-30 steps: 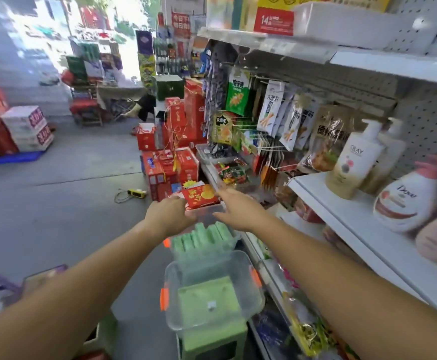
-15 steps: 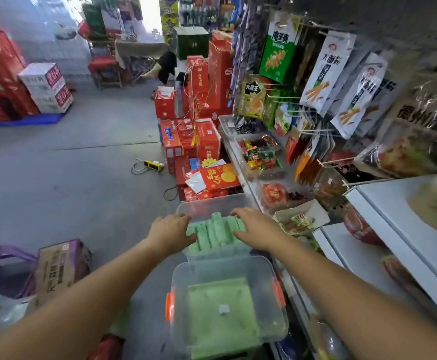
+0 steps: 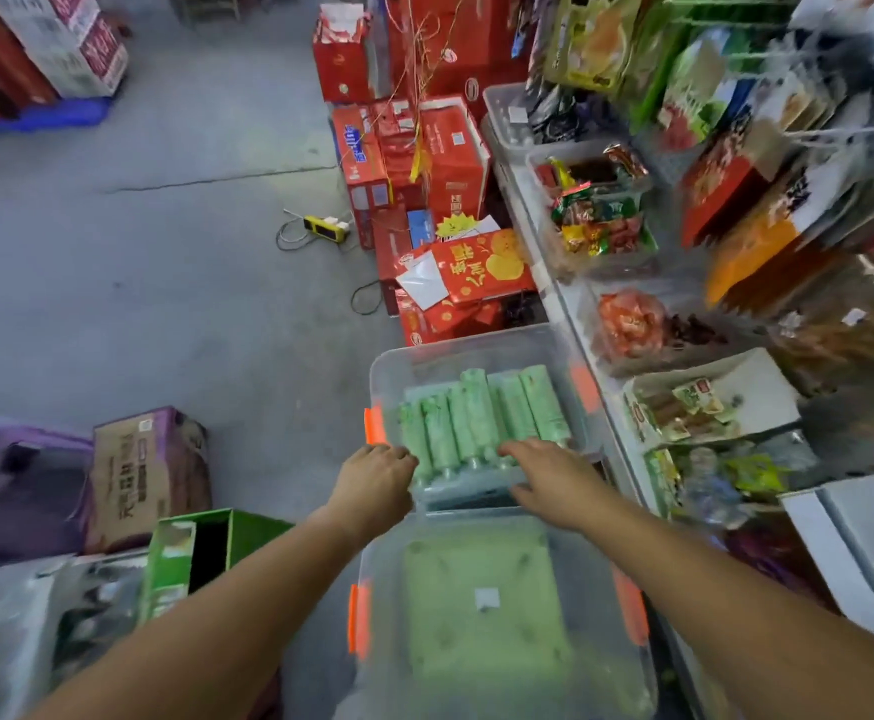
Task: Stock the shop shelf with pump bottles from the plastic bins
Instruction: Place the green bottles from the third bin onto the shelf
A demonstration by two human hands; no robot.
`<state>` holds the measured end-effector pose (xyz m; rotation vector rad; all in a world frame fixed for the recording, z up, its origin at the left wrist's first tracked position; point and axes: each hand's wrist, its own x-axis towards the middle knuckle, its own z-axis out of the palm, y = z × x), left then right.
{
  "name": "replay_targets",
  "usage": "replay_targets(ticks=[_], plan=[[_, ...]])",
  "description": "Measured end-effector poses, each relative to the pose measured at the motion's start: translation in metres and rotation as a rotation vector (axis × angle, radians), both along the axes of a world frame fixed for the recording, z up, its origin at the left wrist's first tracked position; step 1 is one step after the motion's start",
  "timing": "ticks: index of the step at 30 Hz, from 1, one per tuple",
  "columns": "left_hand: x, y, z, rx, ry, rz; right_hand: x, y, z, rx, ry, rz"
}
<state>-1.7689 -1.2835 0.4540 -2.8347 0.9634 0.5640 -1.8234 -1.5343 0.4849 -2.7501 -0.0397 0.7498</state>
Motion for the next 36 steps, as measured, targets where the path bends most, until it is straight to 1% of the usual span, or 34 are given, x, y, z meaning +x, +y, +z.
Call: replay_targets(ticks=[4, 7, 9, 11, 17, 20, 23, 25, 27, 29, 33, 35, 36], plan=[[0.032, -0.009, -0.044, 0.048, 0.018, -0.116, 0.021, 0.004, -0.050, -0.009, 0.035, 0.001], [0.052, -0.017, -0.076, 0.097, 0.087, -0.175, 0.042, 0.004, -0.080, 0.000, 0.074, 0.011], [0.067, -0.024, -0.100, 0.106, 0.063, -0.240, 0.059, 0.003, -0.096, 0.013, 0.090, 0.003], [0.080, -0.032, -0.118, 0.157, 0.057, -0.297, 0.074, 0.002, -0.111, 0.013, 0.091, 0.005], [0.108, -0.049, -0.168, 0.254, 0.056, -0.481, 0.119, -0.006, -0.154, -0.082, 0.046, 0.121], [0.120, -0.059, -0.189, 0.293, 0.041, -0.530, 0.135, -0.009, -0.175, -0.159, -0.018, 0.222], [0.128, -0.067, -0.210, 0.287, 0.080, -0.530, 0.150, -0.011, -0.192, -0.261, -0.073, 0.384], [0.129, -0.070, -0.219, 0.336, 0.054, -0.593, 0.161, -0.012, -0.200, -0.329, -0.063, 0.477], [0.129, -0.072, -0.226, 0.417, 0.037, -0.653, 0.170, -0.013, -0.210, -0.355, -0.078, 0.550], [0.131, -0.074, -0.231, 0.445, 0.028, -0.703, 0.176, -0.013, -0.221, -0.383, -0.116, 0.625], [0.135, -0.077, -0.230, 0.415, 0.020, -0.713, 0.179, -0.019, -0.241, -0.459, -0.146, 0.764], [0.136, -0.079, -0.229, 0.431, 0.038, -0.710, 0.179, -0.020, -0.247, -0.487, -0.174, 0.805], [0.135, -0.081, -0.228, 0.471, 0.053, -0.729, 0.180, -0.021, -0.250, -0.498, -0.183, 0.816]])
